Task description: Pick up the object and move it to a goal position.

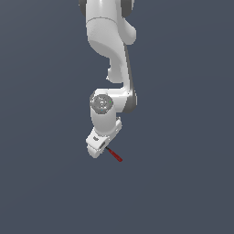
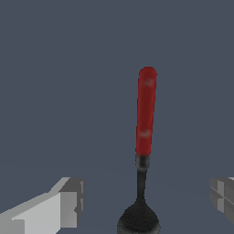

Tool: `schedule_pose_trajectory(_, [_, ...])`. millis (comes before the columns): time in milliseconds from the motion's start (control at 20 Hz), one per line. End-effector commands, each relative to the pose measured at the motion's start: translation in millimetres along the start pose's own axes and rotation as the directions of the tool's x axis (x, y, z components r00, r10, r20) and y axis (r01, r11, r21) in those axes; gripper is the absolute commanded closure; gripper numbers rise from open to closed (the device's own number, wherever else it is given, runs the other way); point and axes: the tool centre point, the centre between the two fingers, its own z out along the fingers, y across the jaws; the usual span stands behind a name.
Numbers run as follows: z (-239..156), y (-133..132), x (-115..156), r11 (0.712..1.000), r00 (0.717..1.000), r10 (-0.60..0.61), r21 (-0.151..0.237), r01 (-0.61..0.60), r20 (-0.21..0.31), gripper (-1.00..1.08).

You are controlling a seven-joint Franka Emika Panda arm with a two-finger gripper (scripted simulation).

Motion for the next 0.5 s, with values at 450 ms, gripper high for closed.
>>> schedule_pose_trajectory(450, [42, -1, -1, 1.000, 1.000, -0.004, 0.000, 0.004, 0.000, -0.92])
